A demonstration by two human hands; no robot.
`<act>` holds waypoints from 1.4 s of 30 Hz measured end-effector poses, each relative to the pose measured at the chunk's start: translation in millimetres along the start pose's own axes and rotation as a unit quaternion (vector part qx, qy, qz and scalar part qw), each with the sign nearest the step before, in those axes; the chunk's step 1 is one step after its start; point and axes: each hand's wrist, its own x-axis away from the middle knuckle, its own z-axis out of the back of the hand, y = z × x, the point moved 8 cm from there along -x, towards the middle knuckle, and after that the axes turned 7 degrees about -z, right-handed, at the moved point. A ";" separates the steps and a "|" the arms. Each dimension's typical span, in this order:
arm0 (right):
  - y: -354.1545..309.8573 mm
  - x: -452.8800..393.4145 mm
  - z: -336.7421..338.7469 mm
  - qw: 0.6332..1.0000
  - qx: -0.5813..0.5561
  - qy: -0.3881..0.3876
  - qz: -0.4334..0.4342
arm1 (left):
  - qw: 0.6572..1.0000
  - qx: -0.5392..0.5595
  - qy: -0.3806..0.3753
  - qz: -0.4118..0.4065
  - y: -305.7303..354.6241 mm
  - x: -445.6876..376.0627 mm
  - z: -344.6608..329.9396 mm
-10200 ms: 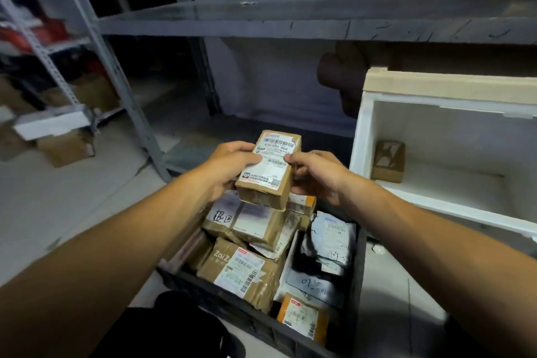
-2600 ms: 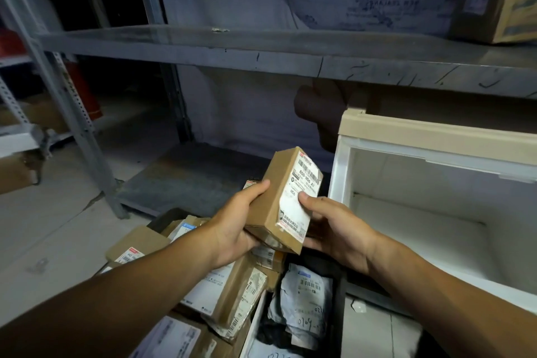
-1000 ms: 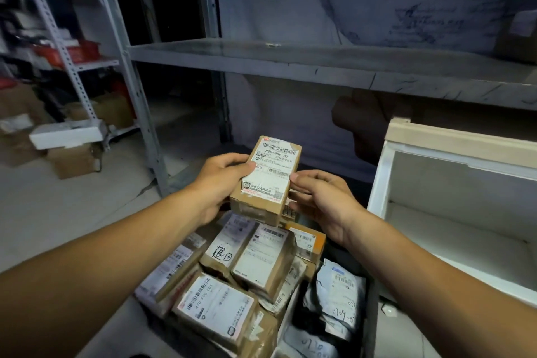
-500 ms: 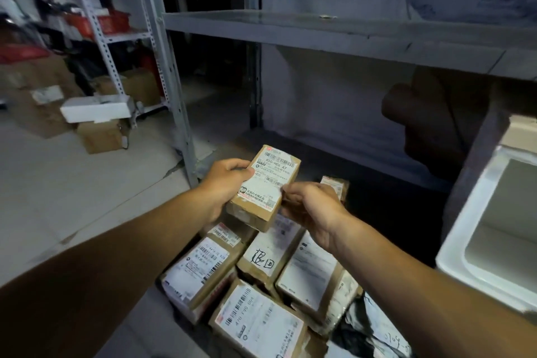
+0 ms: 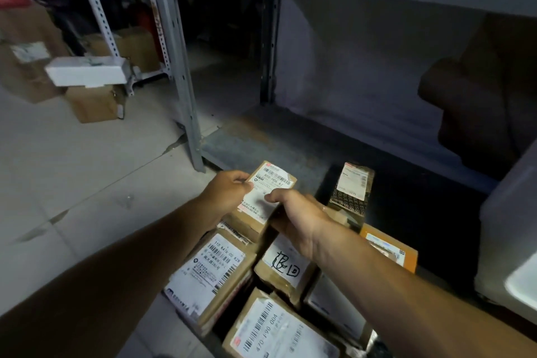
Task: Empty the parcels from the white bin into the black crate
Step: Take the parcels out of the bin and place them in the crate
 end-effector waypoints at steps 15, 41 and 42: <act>2.1 4.7 -4.1 0.982 0.180 0.057 -0.008 | 0.991 -0.131 -0.031 -0.024 -18.1 1.4 -10.9; -28.7 163.3 161.9 0.688 0.665 0.217 0.192 | 0.821 -0.524 -0.082 -0.212 146.1 118.1 -125.4; -30.0 166.0 169.5 0.691 0.660 0.222 0.193 | 0.819 -0.525 -0.087 -0.214 149.7 122.8 -132.6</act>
